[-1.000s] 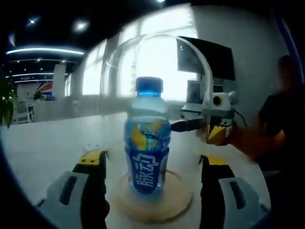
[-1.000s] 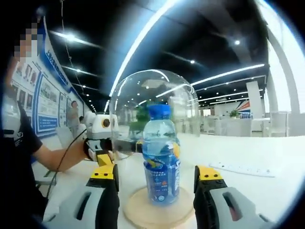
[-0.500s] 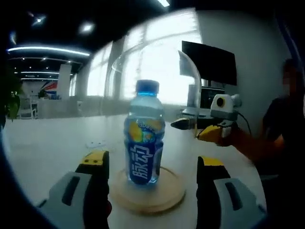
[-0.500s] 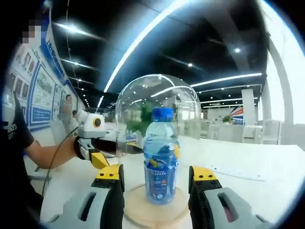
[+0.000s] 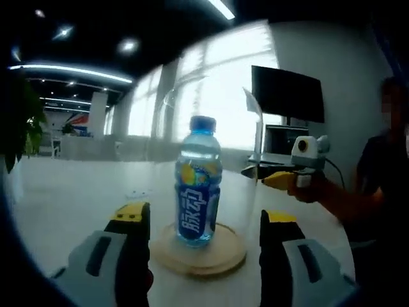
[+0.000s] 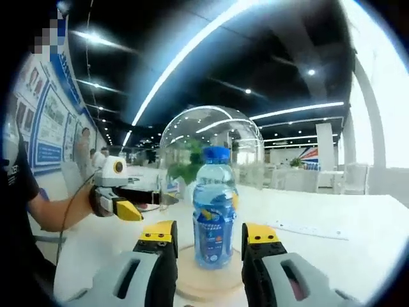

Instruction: Open the cover put in the Mizone put the cover back on

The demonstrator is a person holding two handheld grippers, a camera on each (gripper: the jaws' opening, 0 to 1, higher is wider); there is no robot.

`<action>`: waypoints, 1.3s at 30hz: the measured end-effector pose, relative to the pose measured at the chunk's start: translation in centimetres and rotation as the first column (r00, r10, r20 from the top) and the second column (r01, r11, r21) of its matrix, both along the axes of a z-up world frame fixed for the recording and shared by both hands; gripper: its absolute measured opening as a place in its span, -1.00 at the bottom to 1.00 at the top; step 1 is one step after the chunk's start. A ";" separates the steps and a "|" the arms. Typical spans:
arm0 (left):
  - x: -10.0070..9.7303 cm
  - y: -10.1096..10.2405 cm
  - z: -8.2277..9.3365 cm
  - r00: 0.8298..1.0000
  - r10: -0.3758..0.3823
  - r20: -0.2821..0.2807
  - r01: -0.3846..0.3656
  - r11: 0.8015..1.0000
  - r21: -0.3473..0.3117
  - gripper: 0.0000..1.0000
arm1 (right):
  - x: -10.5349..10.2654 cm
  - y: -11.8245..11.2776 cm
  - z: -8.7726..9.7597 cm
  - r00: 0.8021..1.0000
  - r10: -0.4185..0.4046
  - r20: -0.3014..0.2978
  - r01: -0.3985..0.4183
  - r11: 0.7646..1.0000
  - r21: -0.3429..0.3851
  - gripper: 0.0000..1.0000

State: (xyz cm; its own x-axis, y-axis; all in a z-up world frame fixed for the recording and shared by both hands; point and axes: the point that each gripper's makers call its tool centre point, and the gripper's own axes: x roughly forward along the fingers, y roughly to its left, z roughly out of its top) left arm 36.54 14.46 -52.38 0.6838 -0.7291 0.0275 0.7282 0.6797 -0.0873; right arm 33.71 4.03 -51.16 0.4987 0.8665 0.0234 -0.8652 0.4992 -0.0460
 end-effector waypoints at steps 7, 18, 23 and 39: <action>-1.5 0.7 -1.1 1.000 0.013 -0.008 -0.013 1.000 0.002 0.15 | -1.6 -0.6 -0.9 0.999 -0.026 0.026 0.027 0.999 -0.034 -0.46; -4.0 2.3 -2.5 0.998 0.063 0.000 -0.063 0.998 -0.027 0.14 | -3.1 -2.5 -2.9 0.996 -0.080 -0.028 0.080 0.996 0.024 -0.47; -4.4 2.9 -3.4 0.997 0.076 -0.008 -0.076 0.996 -0.039 0.11 | -3.2 -4.4 -3.7 0.993 -0.097 -0.071 0.104 0.990 0.097 -0.47; -5.1 4.3 -5.6 0.989 0.144 -0.021 -0.144 0.989 -0.033 0.05 | -5.1 -5.4 -5.9 0.983 -0.144 -0.110 0.157 0.981 0.112 -0.48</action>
